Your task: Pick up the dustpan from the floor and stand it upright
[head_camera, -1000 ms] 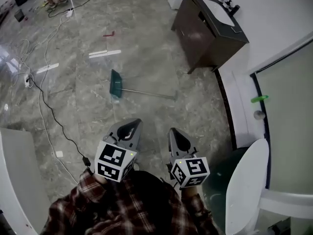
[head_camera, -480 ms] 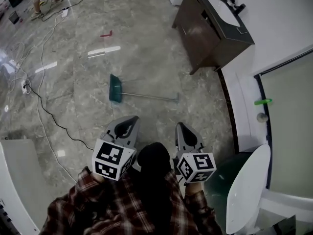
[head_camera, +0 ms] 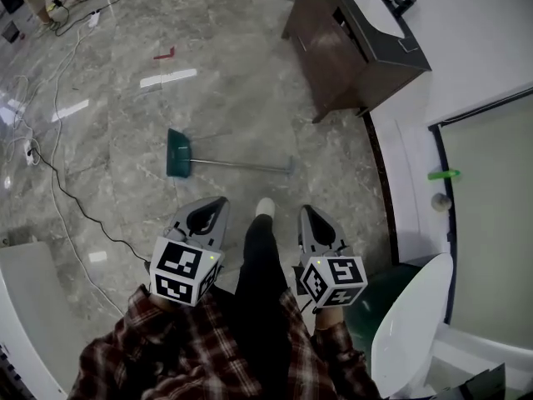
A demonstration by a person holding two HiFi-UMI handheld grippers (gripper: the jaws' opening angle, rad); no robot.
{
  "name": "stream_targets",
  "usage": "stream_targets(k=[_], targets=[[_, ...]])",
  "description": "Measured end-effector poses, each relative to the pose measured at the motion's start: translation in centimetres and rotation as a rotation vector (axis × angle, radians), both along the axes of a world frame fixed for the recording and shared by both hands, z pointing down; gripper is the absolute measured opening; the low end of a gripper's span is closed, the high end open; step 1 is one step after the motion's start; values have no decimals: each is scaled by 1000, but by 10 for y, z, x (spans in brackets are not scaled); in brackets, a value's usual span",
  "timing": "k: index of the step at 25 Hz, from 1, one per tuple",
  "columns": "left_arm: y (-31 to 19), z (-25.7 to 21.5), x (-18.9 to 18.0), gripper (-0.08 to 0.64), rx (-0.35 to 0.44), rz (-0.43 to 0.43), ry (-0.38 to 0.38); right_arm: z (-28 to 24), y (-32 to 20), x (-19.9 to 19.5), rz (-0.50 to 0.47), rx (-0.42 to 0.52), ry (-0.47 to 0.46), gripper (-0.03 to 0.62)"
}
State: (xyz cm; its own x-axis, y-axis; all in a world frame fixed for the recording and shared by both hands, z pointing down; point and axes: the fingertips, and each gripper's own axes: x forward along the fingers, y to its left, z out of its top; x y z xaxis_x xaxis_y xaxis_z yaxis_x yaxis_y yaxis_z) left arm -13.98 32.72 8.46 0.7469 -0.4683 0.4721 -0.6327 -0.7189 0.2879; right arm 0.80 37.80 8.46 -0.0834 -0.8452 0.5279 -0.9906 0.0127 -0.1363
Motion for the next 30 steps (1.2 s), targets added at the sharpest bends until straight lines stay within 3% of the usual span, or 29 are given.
stream_targets(k=[9, 14, 23, 30], targets=[[-75, -1, 112, 2, -12, -102, 7, -1, -78, 122, -68, -30, -5, 11], [-98, 9, 148, 2, -18, -191, -11, 14, -106, 167, -144, -61, -30, 11], [-102, 58, 148, 2, -126, -280, -85, 75, -140, 178, -210, -159, -94, 11], [-143, 93, 161, 2, -167, -199, -101, 107, -180, 170, -157, -196, -123, 11]])
